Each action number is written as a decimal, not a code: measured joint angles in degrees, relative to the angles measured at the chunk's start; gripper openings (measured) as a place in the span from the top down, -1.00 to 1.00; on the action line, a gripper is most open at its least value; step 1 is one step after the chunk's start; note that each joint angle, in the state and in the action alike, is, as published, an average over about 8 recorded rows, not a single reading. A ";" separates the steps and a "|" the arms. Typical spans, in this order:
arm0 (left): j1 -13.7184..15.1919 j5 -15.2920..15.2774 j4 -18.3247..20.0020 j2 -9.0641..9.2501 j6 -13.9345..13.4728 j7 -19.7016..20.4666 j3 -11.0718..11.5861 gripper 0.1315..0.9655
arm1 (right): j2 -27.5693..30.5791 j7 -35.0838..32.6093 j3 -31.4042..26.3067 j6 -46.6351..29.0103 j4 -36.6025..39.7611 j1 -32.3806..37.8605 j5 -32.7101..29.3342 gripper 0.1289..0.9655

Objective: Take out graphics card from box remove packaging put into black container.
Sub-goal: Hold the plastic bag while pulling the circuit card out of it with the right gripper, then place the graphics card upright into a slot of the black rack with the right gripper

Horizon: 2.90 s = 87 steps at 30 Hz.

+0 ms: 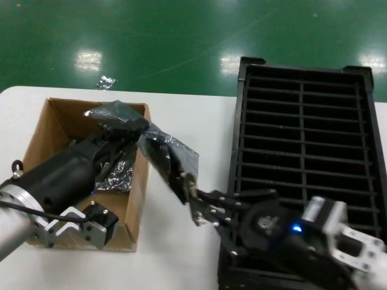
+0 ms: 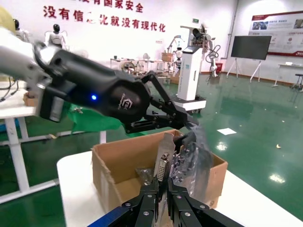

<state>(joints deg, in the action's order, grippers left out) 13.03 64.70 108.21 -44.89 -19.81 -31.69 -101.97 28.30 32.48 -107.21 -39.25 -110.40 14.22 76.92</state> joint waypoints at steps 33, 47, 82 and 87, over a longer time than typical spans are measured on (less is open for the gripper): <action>0.00 0.00 0.00 0.00 0.00 0.00 0.00 0.98 | 20.77 -12.84 34.56 -12.34 -7.58 -24.46 33.83 0.93; 0.00 0.00 0.00 0.00 0.00 0.00 0.00 0.98 | 27.83 -9.97 31.87 -17.47 -6.53 -19.95 35.18 0.93; 0.00 0.00 0.00 0.00 0.00 0.00 0.00 0.98 | 27.23 -6.18 -15.53 -50.65 11.38 45.88 16.66 0.93; 0.00 0.00 0.00 0.00 0.00 0.00 0.00 0.98 | 26.75 -6.45 -20.86 -50.68 13.12 50.59 15.94 0.93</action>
<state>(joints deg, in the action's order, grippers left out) 13.03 64.70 108.21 -44.89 -19.81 -31.69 -101.97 55.05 26.03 -128.07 -89.93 -97.28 64.81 92.86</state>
